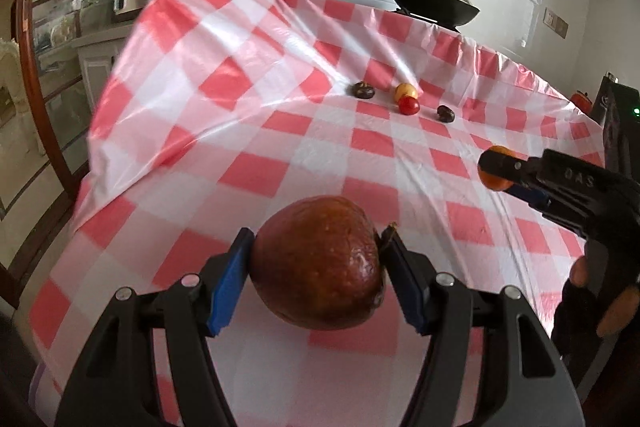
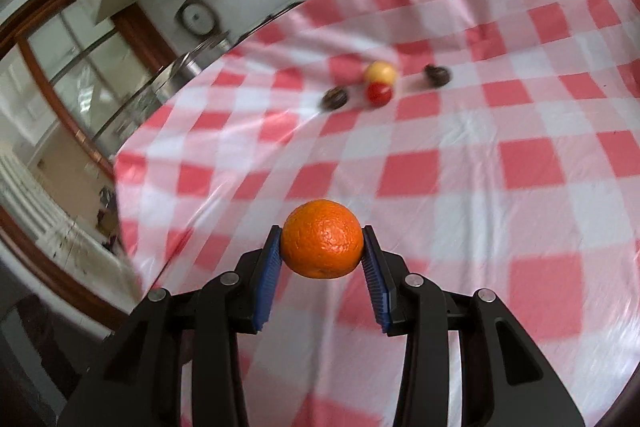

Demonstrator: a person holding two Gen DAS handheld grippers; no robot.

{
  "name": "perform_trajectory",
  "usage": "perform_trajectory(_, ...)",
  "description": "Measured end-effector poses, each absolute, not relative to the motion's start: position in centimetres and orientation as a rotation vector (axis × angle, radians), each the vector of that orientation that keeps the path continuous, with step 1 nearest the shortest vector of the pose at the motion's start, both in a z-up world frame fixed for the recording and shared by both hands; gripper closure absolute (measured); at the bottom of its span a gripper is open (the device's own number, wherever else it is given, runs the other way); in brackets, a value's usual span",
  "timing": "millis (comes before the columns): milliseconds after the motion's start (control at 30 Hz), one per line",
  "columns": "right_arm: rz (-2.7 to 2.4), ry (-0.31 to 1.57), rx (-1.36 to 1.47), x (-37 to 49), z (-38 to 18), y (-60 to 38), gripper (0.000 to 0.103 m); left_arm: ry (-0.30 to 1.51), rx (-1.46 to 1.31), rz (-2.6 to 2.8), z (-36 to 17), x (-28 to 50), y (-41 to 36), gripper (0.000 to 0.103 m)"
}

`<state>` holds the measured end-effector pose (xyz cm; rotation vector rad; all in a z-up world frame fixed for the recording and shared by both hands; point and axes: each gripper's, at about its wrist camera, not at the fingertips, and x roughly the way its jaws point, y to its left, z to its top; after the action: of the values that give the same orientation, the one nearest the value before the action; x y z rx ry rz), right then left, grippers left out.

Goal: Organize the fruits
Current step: 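Carry the dark red fruit and tangerine from the table over the white box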

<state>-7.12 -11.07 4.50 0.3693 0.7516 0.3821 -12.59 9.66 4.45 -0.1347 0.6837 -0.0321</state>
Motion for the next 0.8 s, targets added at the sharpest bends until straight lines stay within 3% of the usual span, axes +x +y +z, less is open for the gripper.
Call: perform_trajectory(800, 0.817, 0.817, -0.05, -20.2, 3.9, 7.5, 0.063, 0.639, -0.22, 0.153, 3.4, -27.1, 21.5, 0.038)
